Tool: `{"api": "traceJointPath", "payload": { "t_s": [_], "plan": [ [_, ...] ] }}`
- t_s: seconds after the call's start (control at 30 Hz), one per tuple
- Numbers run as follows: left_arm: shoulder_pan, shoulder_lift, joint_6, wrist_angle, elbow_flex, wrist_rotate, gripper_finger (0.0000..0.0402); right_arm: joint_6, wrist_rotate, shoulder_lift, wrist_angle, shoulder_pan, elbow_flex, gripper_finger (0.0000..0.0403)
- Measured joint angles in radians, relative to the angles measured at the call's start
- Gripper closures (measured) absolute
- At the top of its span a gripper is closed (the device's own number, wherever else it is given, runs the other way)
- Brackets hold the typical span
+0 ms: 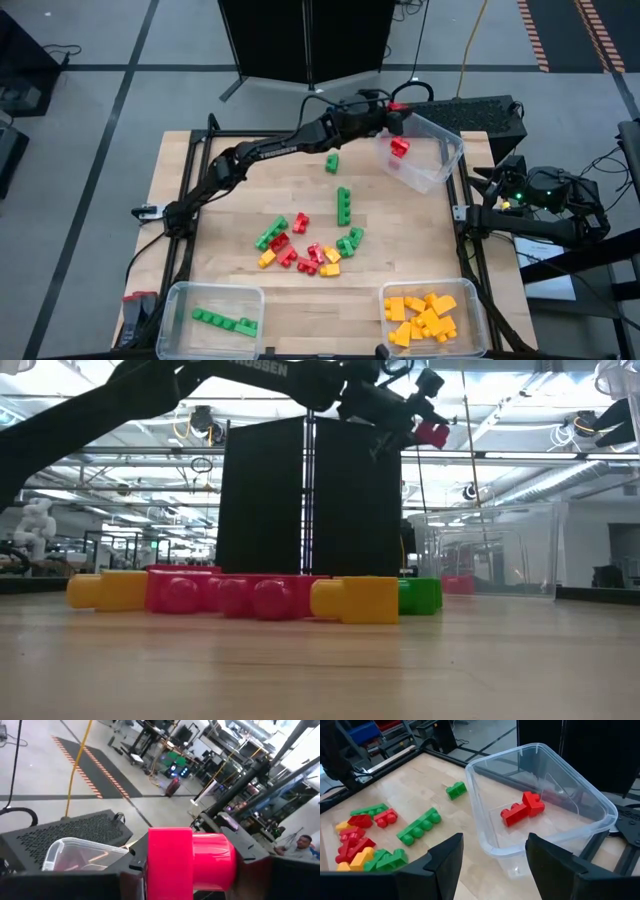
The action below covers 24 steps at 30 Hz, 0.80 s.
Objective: Sort blocks
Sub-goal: Put the red game piece into the top transparent bin
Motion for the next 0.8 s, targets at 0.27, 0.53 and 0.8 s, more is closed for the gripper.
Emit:
{"api": "traceJointPath", "payload": {
  "t_s": [0.27, 0.53, 0.8],
  "plan": [
    [-0.006, 0.0, 0.035, -0.117, 0.0, 0.007, 0.0278, -0.004, 0.004, 0.0, 0.0, 0.0, 0.0, 0.0195],
    [-0.005, 0.006, 0.03, -0.102, 0.0, -0.006, 0.0278, -0.005, 0.005, 0.0, 0.0, 0.0, 0.0, 0.0195],
    [-0.01, 0.064, -0.05, -0.008, 0.0, 0.03, 0.0278, -0.004, 0.042, 0.0, 0.0, 0.0, 0.0, 0.0195]
  ]
}}
